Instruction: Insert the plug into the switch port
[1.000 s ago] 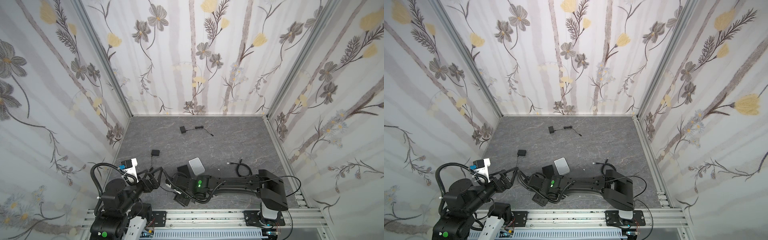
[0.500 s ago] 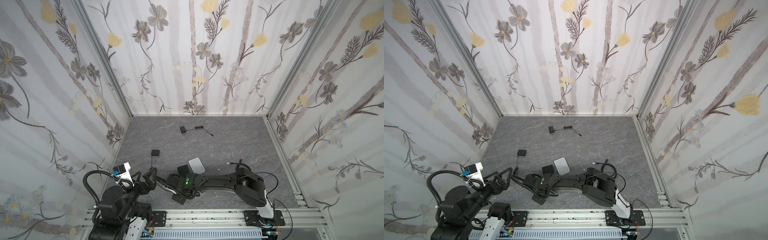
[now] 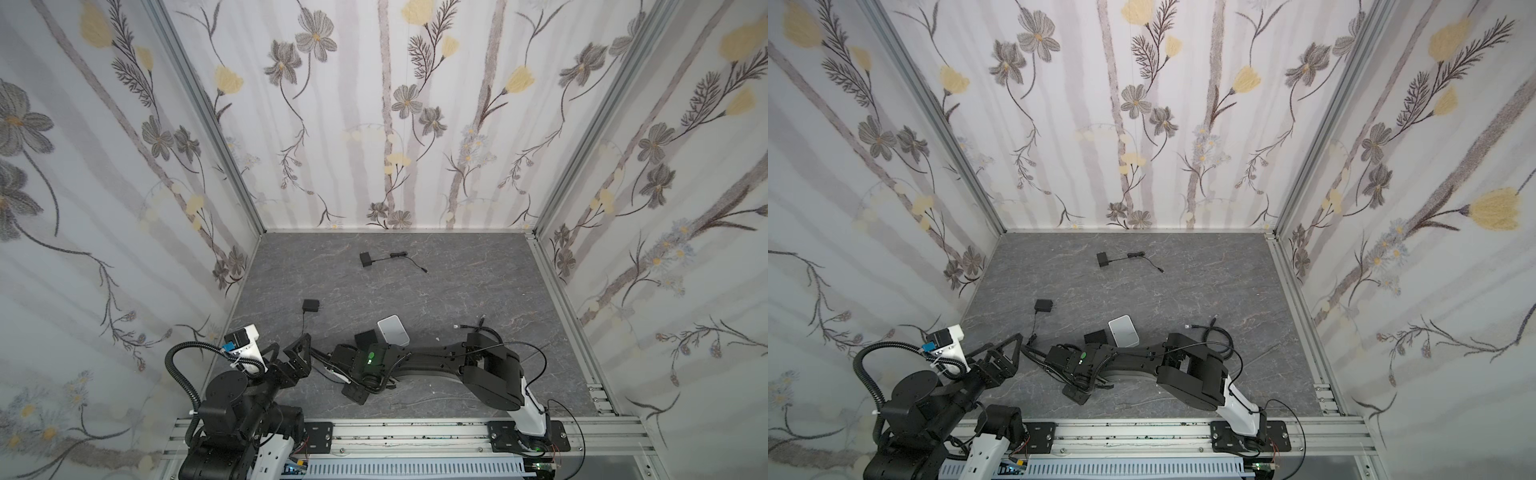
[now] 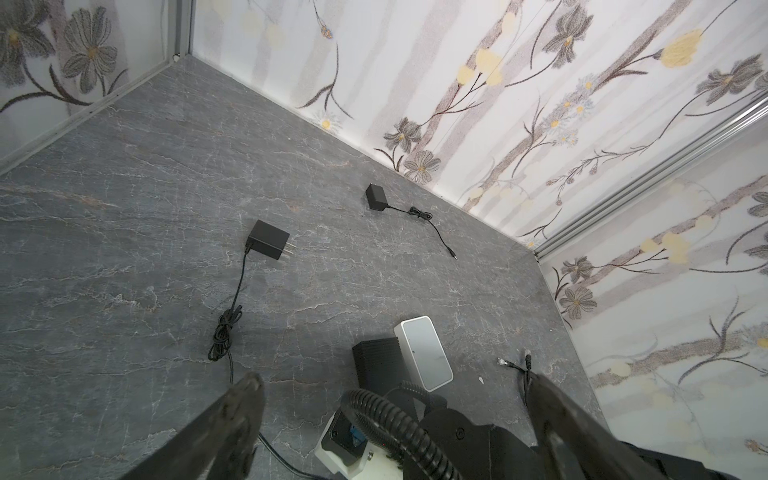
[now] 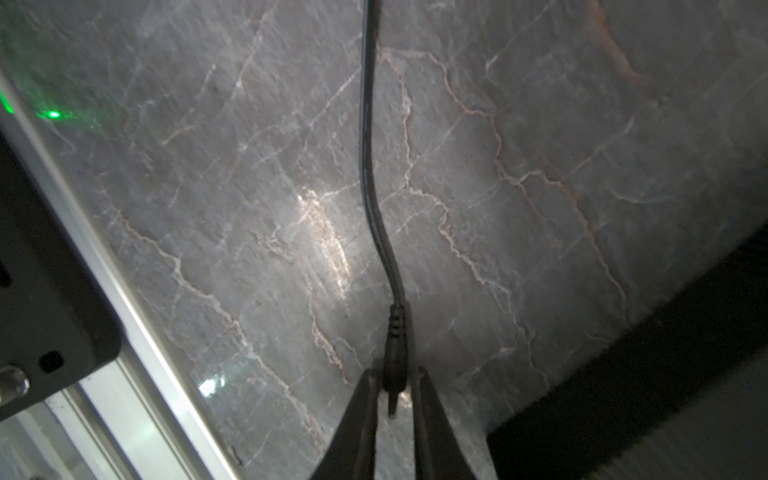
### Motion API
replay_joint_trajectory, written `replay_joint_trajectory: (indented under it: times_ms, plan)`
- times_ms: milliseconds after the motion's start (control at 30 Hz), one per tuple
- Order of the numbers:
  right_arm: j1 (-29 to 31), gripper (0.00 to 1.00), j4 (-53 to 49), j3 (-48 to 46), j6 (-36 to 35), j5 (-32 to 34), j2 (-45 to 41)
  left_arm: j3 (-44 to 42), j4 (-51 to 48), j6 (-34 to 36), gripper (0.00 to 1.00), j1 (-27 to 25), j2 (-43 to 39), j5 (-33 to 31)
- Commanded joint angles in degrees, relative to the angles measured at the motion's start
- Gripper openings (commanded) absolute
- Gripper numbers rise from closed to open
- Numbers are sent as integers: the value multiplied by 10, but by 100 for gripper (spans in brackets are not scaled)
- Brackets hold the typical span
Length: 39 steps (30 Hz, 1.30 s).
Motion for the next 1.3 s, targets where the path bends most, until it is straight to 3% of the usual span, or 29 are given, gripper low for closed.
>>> replay_joint_trajectory:
  times_ms: [0,67,533,633,733,800,933,1100,1133,1267]
  plan:
    - [0,7,3,-1,-2,-5,4,-1,8,3,100,0,1,-5]
    - [1,0,9,-9,-1,-5,-4,1,6,5,100,1,3,-7]
    - [-49,0,116,-165,55,-57,-198,36,-47,-16,100,-6,126,-28]
    - [-66,0,148,-222,72,-61,-252,4,-30,-76,100,-6,200,39]
    - [-84,0,178,-281,90,-54,-299,-58,61,-156,100,-6,267,157]
    - [-95,0,191,-315,101,-46,-326,-87,109,-207,100,-6,288,184]
    - [-106,0,214,-369,117,-43,-369,-162,254,-304,100,-6,244,238]
    - [-110,0,227,-396,125,-38,-393,-360,543,-543,100,1,136,242]
    - [-111,0,230,-399,128,-40,-393,-388,558,-566,100,1,119,233]
    - [-112,0,233,-398,132,-45,-413,-328,317,-472,100,1,52,186]
